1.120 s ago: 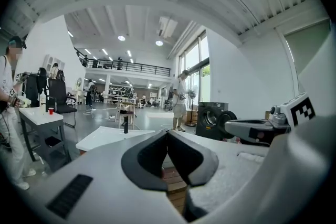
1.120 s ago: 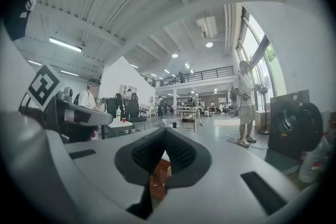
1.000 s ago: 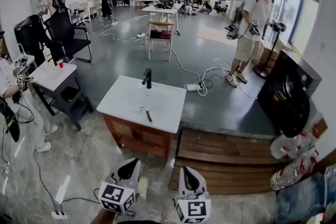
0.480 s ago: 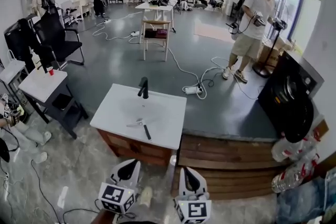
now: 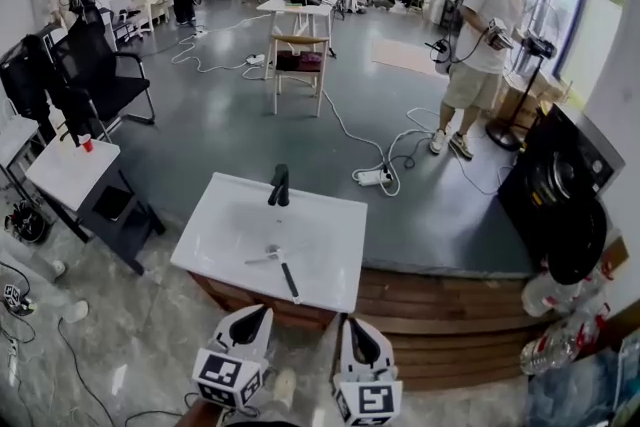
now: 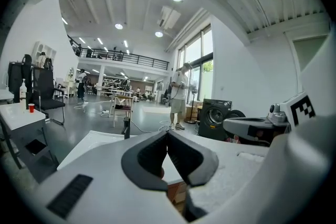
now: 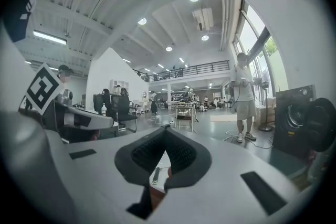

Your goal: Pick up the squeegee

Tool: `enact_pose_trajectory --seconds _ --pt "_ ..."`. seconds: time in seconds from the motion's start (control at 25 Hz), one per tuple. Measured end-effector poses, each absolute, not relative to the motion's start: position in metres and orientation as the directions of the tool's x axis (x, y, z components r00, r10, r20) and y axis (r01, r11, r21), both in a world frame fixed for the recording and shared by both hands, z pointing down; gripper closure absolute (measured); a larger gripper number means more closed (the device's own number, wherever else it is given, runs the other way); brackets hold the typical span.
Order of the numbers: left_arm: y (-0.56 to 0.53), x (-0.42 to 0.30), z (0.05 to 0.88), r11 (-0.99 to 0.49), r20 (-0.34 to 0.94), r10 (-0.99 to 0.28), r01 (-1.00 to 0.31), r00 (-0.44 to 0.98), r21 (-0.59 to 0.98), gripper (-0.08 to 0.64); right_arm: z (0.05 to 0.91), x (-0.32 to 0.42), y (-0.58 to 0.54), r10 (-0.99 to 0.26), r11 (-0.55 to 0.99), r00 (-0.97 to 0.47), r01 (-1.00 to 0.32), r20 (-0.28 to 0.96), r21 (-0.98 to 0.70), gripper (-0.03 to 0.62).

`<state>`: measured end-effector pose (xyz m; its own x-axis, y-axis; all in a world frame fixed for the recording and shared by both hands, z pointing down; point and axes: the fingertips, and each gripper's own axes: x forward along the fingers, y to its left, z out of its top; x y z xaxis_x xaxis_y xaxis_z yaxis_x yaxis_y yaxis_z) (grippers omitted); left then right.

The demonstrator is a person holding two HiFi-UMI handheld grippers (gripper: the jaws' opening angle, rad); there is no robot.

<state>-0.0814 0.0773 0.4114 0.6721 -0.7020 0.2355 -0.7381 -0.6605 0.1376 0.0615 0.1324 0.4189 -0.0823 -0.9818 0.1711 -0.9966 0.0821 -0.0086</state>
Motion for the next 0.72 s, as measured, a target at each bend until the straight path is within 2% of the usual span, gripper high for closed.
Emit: enact_pose_trajectory --seconds 0.2,0.72 --pt "0.041 -0.094 0.421 -0.655 0.248 -0.699 -0.740 0.671 0.156 0.557 0.420 0.050 0.091 -0.987 0.085 -0.087 -0.996 0.136 -0.019 0.594" --pt "-0.024 -0.109 0.438 -0.655 0.256 -0.690 -0.734 0.677 0.178 0.557 0.436 0.033 0.027 -0.983 0.087 -0.089 -0.996 0.159 -0.018 0.595"
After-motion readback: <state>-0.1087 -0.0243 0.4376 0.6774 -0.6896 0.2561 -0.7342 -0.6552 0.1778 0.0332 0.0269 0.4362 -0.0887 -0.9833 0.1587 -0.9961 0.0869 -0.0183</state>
